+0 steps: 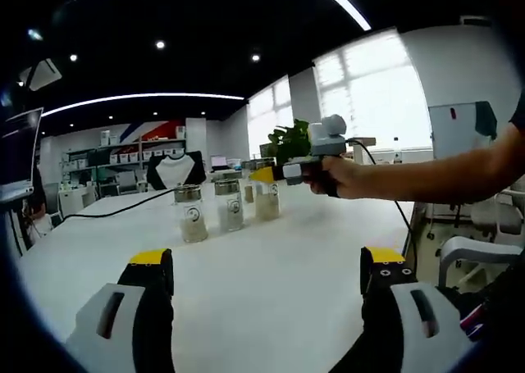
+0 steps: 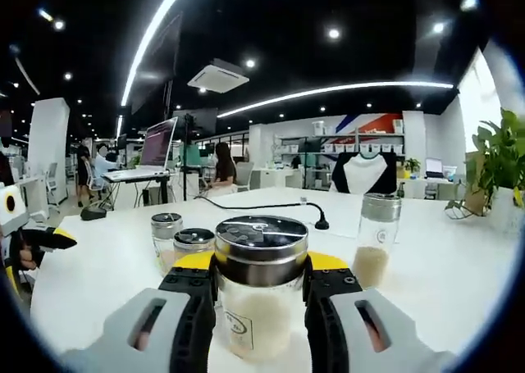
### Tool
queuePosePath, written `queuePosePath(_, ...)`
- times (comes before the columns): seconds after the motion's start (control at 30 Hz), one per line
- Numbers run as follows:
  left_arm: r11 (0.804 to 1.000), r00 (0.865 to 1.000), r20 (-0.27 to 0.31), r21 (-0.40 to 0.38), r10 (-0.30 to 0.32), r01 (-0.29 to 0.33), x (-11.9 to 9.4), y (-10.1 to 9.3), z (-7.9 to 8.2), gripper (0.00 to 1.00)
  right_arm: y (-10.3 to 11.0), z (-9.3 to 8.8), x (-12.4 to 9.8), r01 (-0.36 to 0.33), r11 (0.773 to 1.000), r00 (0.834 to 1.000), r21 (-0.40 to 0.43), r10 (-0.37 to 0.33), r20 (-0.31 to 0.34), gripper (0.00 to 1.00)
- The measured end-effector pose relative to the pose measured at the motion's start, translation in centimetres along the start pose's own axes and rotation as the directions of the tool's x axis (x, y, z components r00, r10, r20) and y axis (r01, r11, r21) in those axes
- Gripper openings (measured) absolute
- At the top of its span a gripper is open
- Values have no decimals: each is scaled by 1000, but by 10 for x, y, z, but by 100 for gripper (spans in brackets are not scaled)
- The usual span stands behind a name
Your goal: Rotate the seasoning bottle until the label or dispensing opening points toward the visible target arrow and the bottle remains upright within the marked orientation range
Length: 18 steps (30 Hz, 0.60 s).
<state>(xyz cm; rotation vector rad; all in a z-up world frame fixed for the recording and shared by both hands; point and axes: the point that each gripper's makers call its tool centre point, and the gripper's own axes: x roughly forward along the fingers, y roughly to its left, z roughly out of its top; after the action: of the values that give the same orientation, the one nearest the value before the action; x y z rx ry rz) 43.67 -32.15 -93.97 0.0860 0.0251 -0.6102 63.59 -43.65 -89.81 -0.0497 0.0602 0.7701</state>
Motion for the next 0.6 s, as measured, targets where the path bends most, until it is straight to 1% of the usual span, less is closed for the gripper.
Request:
queuePosePath(0.23,1000,1000,8,11,6,-6,-1,-2,3,100,-1,0,0,7,1000,1000,2,-7,0,39)
queuePosePath(0.47,1000,1000,10,17,11,-11,-3,-1,5,100,-3,-1,1,48,999,999,7,-48,-6,39)
queuePosePath(0.6,1000,1000,5,15,9,-9,-2,-1,4,100,-3,-1,1,48,999,999,5,-48,2,39)
